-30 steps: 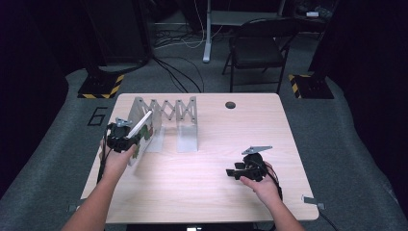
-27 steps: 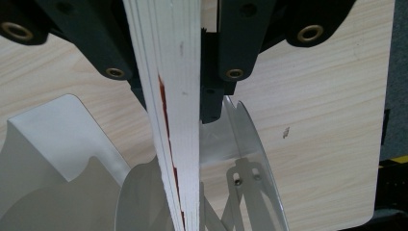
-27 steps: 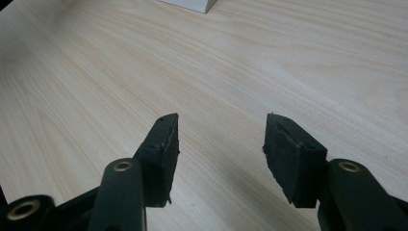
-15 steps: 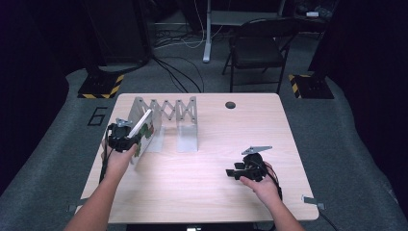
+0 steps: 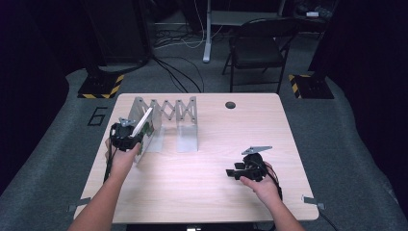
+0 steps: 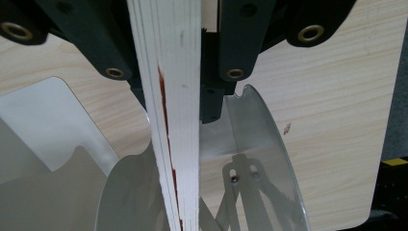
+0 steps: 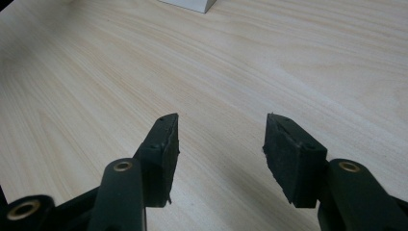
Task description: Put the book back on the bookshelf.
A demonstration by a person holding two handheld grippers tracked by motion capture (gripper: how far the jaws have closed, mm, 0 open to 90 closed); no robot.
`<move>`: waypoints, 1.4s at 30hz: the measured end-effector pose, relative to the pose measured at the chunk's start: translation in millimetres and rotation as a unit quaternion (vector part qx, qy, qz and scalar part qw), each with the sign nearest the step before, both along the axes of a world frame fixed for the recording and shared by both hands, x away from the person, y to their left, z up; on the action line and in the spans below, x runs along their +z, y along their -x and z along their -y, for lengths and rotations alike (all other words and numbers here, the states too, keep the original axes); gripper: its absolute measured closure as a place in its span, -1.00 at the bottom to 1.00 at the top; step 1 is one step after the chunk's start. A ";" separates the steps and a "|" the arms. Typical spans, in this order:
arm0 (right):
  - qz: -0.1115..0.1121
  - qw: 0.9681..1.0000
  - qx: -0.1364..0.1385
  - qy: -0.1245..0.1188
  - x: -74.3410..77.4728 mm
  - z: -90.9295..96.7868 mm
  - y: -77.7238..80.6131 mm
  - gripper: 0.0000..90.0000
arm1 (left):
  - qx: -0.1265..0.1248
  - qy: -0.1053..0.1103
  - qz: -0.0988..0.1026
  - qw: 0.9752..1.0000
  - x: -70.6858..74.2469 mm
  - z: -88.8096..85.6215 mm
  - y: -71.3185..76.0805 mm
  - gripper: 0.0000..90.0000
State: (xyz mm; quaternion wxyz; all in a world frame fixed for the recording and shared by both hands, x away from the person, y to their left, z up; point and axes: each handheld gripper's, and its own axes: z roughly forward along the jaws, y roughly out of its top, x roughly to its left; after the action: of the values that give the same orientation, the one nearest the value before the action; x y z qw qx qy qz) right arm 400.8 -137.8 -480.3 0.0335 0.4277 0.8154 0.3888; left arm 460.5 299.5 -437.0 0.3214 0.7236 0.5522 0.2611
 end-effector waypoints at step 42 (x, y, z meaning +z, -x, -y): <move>0.001 1.000 0.000 0.002 0.4 -0.5 0.2 0.03 | 0.002 0.011 -0.006 1.000 2.5 -5.1 7.9 0.32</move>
State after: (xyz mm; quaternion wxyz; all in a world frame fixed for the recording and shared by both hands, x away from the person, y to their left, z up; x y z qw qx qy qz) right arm 400.6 -137.3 -479.9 0.0344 0.4270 0.8162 0.3877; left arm 452.6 304.6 -434.5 0.3257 0.7204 0.5582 0.2517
